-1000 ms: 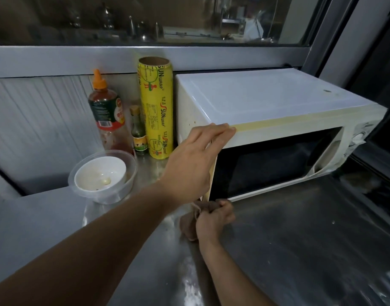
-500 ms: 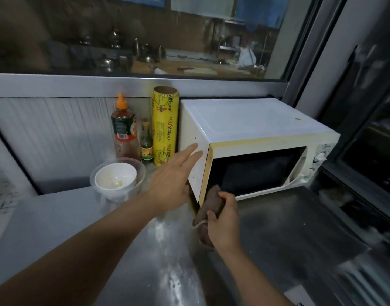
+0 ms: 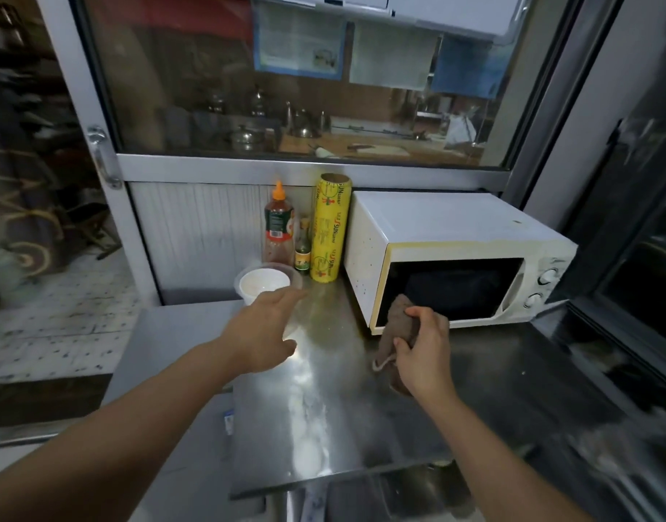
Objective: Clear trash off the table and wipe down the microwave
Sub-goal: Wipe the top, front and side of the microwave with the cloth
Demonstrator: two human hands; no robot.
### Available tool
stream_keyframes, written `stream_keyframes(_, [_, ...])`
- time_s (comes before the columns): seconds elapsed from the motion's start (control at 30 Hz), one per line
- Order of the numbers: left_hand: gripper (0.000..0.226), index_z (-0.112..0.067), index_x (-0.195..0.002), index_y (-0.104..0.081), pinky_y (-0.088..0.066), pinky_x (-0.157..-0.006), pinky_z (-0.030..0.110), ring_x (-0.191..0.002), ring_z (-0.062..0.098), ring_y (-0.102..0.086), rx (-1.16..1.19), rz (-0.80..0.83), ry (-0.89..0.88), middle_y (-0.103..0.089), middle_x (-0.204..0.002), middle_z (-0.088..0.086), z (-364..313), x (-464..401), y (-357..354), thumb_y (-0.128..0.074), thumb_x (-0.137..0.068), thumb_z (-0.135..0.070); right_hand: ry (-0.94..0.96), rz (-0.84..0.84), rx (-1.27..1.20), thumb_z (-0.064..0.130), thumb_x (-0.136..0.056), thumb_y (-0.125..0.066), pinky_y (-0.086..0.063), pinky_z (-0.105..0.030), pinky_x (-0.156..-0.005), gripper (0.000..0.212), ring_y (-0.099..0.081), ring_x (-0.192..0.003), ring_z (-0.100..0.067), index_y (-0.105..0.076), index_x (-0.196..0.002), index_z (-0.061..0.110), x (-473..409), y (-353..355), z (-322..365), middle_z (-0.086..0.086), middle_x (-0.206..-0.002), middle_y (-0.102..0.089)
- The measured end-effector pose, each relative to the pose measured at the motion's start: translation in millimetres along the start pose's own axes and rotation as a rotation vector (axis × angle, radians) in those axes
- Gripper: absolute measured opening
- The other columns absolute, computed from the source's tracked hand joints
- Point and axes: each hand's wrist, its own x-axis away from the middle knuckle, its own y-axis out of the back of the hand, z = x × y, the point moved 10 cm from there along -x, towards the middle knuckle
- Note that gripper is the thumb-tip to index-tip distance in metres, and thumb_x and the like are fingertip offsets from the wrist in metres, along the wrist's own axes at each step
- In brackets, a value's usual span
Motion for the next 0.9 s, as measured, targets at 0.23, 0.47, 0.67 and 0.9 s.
stream_keyframes(0.23, [0.074,-0.026,-0.143,-0.028,-0.04,-0.103,0.041,-0.133,0.022,-0.033,0.072,-0.004,-0.057,-0.036,-0.146,0.0,6,4,27,-0.066,-0.079,-0.022,-0.008,-0.055,0.029,-0.005,-0.081,-0.062,-0.029,-0.017,-0.098,0.045,-0.048,-0.114,-0.018,-0.049,-0.121,0.012,7,9,30,-0.006,-0.134,-0.034])
stream_keyframes(0.47, [0.07,-0.021,-0.14,-0.034,-0.035,-0.107,0.039,-0.134,0.018,-0.033,0.074,0.008,-0.264,-0.038,-0.144,-0.003,59,-22,43,-0.065,-0.078,-0.02,-0.074,-0.199,0.075,-0.004,-0.083,-0.06,-0.024,-0.011,-0.096,0.047,-0.047,-0.114,-0.015,-0.05,-0.126,0.011,4,-34,66,-0.005,-0.133,-0.035])
stream_keyframes(0.67, [0.073,-0.031,-0.14,-0.033,-0.043,-0.1,0.036,-0.126,0.016,-0.041,0.102,0.058,-0.391,-0.043,-0.14,-0.01,137,-47,63,-0.069,-0.076,-0.029,-0.151,-0.425,0.129,-0.007,-0.083,-0.057,-0.03,-0.008,-0.091,0.047,-0.044,-0.103,-0.008,-0.05,-0.127,0.008,10,-65,103,-0.004,-0.131,-0.036])
stream_keyframes(0.9, [0.075,-0.032,-0.142,-0.029,-0.039,-0.101,0.033,-0.127,0.016,-0.039,0.092,0.095,-0.462,-0.041,-0.142,-0.007,166,-94,65,-0.066,-0.077,-0.038,-0.131,-0.549,0.276,-0.006,-0.082,-0.057,-0.031,-0.005,-0.087,0.045,-0.045,-0.109,-0.018,-0.054,-0.123,0.01,3,-68,125,-0.003,-0.129,-0.042])
